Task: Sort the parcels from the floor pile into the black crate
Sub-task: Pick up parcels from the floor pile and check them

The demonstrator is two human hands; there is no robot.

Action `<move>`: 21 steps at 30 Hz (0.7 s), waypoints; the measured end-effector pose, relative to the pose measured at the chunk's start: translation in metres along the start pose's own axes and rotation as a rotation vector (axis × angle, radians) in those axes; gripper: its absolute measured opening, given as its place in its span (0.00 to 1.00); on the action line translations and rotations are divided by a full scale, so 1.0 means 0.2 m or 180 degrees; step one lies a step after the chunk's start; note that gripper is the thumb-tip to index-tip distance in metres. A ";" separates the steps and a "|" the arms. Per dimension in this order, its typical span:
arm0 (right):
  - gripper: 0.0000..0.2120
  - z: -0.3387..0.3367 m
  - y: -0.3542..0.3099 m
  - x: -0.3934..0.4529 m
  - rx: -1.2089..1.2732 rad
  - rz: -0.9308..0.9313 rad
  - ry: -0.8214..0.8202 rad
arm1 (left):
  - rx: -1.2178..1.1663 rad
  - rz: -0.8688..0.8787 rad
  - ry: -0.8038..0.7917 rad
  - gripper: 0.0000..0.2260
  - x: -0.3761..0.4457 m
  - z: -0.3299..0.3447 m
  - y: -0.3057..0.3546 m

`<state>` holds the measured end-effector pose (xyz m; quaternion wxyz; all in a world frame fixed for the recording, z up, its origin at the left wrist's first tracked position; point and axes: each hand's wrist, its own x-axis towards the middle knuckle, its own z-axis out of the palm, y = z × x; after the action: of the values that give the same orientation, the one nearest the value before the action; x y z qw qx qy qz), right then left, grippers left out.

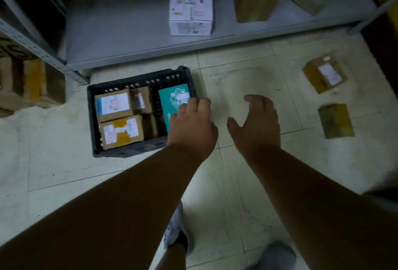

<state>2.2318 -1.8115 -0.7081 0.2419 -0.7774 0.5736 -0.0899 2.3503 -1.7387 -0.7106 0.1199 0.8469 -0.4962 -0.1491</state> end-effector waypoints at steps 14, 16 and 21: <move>0.33 -1.10 1.34 -0.18 0.0096 0.0907 0.0572 | 0.0007 0.1168 -0.0232 0.22 -0.20 0.33 1.71; 0.32 -1.18 1.48 -0.16 0.0122 0.0965 0.0657 | -0.0009 0.1271 -0.0271 0.22 -0.21 0.40 1.89; 0.32 -1.14 1.74 -0.01 0.0291 0.1207 0.0660 | -0.0040 0.1329 -0.0507 0.22 -0.08 0.65 2.08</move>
<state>1.8414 -1.9496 -0.6775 0.2291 -0.6305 0.7267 -0.1481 1.9595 -1.9320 -0.6823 0.1139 0.7105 -0.6678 -0.1906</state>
